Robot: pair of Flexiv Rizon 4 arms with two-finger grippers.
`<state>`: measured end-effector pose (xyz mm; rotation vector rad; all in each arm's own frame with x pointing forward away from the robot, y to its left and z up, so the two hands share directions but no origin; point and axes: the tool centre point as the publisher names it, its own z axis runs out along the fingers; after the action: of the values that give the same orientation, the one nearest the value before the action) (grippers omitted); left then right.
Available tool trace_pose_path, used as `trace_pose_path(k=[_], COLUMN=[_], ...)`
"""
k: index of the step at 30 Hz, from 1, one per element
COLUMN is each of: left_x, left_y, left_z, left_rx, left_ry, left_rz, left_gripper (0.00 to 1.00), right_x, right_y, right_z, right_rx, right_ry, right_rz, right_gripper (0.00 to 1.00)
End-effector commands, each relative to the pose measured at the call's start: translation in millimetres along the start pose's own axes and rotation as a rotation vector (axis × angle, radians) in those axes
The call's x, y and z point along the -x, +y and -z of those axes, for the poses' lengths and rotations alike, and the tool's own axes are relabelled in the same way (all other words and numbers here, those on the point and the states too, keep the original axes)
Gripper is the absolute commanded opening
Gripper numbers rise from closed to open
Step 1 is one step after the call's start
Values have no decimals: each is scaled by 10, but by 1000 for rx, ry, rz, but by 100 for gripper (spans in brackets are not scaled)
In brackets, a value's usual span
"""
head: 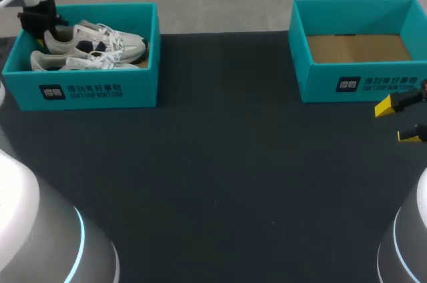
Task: Take the shoe out of the shoebox, open the shoe tongue, remove and reinsert the insole, then place the shoe into the shoebox
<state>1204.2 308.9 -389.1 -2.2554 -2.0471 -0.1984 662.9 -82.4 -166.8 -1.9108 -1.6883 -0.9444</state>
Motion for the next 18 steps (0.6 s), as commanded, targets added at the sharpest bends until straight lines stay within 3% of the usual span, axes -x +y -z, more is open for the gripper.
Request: trace_pose_path(k=[1,18], left_x=[-34,38], left_y=[92,-101], left_z=[67,1147], left_rx=[-44,35], left_ry=[-12,-133], left_rz=[-7,-5], left_gripper=[100,100], right_x=[-1,-1], right_y=[-98,-98], right_z=[27,27], right_rx=[46,46], right_ry=[-2,-2], right_rz=[-2,-2], right_gripper=[100,100])
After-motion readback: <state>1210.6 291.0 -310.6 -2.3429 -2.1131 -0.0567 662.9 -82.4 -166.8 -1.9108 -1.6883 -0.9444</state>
